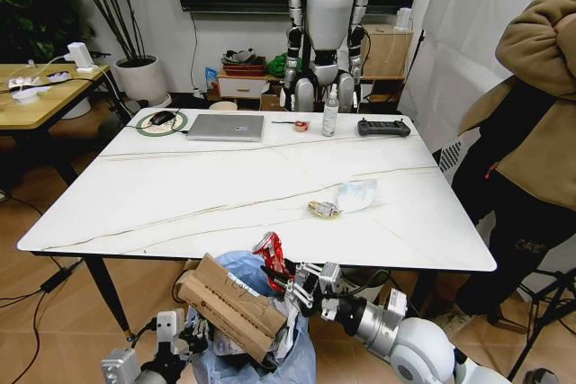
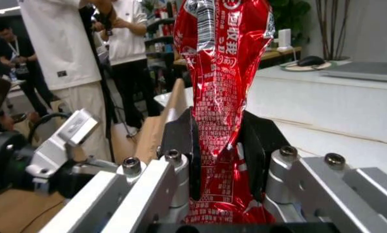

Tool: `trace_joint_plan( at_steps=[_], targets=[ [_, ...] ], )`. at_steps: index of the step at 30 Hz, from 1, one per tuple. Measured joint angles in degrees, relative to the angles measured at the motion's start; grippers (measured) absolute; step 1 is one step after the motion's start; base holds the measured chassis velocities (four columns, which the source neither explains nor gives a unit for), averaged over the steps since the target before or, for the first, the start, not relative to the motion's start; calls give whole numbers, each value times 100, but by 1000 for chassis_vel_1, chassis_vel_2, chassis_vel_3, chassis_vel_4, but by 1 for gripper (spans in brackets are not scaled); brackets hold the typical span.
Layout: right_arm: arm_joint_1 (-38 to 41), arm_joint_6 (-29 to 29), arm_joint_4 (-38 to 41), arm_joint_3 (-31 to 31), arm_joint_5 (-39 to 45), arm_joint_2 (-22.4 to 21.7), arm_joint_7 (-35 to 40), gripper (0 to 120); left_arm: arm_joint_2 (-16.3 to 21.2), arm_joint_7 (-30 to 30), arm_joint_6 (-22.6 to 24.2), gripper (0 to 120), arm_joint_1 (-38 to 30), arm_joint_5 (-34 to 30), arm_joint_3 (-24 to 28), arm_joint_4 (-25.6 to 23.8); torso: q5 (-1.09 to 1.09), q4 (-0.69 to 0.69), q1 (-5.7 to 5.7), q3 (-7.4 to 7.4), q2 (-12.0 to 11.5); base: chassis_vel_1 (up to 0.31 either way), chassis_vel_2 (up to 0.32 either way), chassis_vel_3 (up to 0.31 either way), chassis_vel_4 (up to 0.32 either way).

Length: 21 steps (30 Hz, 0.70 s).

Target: Pick up the trash bin and place the trash from the table into it.

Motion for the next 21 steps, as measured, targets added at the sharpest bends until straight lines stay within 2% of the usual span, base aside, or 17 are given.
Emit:
trace_joint_plan(
  at_steps=[7, 21],
  targets=[
    [-40, 85, -5, -261, -207, -10, -28, 17, -10, -24, 13, 0, 1, -24, -6, -2, 0, 0, 0, 0, 0, 0, 0, 0, 0],
    [-106, 226, -140, -318, -541, 57, 5, 17, -21, -28, 18, 0, -2, -23, 1, -9, 0, 0, 0, 0, 0, 0, 0, 0, 0]
  ],
)
